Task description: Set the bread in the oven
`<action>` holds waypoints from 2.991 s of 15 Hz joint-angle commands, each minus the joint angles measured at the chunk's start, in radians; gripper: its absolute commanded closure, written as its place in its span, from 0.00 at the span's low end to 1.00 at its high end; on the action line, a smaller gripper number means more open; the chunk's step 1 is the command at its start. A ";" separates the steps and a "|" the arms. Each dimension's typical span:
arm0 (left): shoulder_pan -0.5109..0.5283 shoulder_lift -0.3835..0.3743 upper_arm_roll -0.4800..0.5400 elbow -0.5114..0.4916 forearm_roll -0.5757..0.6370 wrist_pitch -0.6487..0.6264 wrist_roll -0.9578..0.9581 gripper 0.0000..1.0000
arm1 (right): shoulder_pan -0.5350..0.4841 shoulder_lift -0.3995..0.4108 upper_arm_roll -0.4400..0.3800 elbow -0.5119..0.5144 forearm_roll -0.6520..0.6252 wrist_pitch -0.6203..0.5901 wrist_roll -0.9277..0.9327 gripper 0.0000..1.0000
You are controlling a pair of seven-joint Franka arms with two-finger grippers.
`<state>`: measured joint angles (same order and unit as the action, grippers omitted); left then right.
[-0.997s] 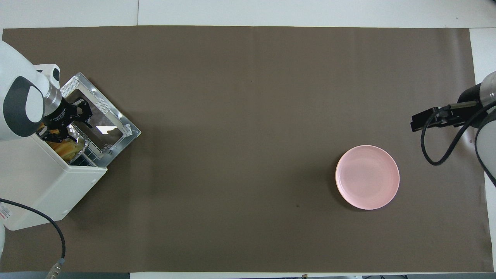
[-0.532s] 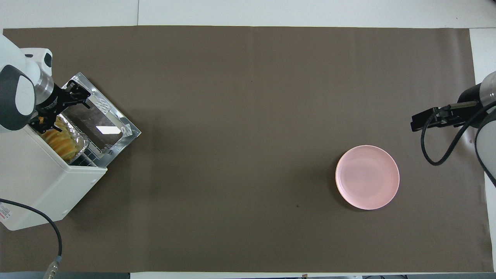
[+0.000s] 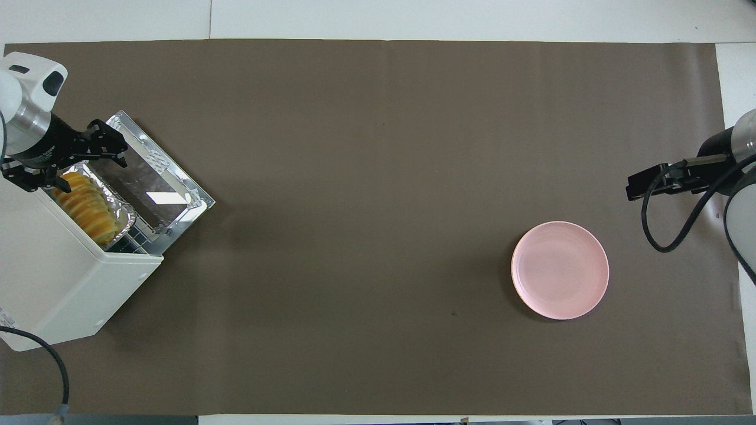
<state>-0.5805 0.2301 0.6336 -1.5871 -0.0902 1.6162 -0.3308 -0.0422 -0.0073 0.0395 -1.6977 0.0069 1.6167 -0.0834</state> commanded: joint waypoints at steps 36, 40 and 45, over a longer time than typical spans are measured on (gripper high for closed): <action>0.545 -0.229 -0.650 -0.069 0.103 -0.062 0.386 0.00 | -0.015 -0.023 0.011 -0.022 -0.016 -0.001 -0.018 0.00; 0.545 -0.226 -0.652 -0.070 0.103 -0.035 0.394 0.00 | -0.015 -0.023 0.011 -0.022 -0.016 -0.003 -0.018 0.00; 0.541 -0.224 -0.650 -0.067 0.103 -0.029 0.392 0.00 | -0.015 -0.023 0.011 -0.022 -0.016 -0.003 -0.018 0.00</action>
<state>-0.0569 0.0162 -0.0009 -1.6366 -0.0038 1.5623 0.0470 -0.0422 -0.0073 0.0395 -1.6977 0.0069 1.6167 -0.0834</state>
